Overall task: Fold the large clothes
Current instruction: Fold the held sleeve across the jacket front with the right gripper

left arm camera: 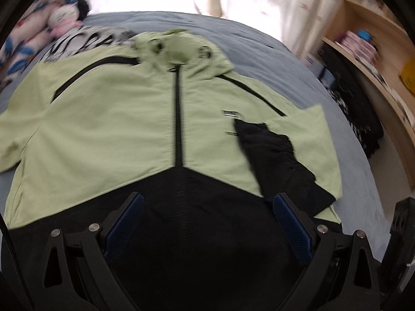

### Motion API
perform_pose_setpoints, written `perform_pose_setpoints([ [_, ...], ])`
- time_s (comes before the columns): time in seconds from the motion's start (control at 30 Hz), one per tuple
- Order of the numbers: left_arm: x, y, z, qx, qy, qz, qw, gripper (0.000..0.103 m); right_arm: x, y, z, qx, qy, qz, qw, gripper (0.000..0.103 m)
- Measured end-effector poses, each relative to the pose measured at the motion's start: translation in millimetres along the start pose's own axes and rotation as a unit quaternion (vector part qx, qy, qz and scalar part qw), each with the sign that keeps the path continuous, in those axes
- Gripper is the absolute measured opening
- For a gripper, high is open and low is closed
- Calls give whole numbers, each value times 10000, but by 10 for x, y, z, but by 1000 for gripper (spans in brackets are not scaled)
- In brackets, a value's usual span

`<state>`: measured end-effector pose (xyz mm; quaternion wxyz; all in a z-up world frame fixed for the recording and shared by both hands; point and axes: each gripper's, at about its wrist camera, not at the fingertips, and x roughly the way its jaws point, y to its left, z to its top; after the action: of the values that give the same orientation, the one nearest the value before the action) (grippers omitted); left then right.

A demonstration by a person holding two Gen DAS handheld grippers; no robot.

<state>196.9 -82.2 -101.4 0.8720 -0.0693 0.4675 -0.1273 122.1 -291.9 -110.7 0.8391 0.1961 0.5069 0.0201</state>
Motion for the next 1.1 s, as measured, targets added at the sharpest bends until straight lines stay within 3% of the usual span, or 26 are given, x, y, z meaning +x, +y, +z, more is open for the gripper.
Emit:
perform_pose_setpoints([
  [0.3,343,-950,-28,1299,288,23,9911,99,-145,-385,-77,412,-147,-317,9985,44],
  [0.47,640,-1340,-91,1868,284,644,9799,96,-201,-559,-87,572,-244,-282,9977,44],
  [0.5,709,-1397,-93,1973,270,811,9766,86,-199,-587,-93,600,-248,-278,9975,44],
  [0.57,848,-1462,-76,2150,503,715,9727,10,-183,-618,-103,649,-250,-259,9972,44],
  [0.63,889,-1443,9,2022,673,653,9749,8,-179,-631,-115,651,-276,-253,9972,44],
  [0.7,750,-1424,139,1993,436,527,9775,7,-168,-608,-115,596,-298,-282,9974,44],
  [0.87,82,-1131,626,1887,-758,584,9774,6,-132,-543,-102,465,-314,-392,9977,44],
  [1.0,-162,-556,902,1320,-1360,866,9780,7,-104,-480,-96,385,-311,-448,9978,44],
  [1.1,-66,47,915,685,-1235,923,9857,15,-85,-426,-111,292,-269,-512,9979,44],
])
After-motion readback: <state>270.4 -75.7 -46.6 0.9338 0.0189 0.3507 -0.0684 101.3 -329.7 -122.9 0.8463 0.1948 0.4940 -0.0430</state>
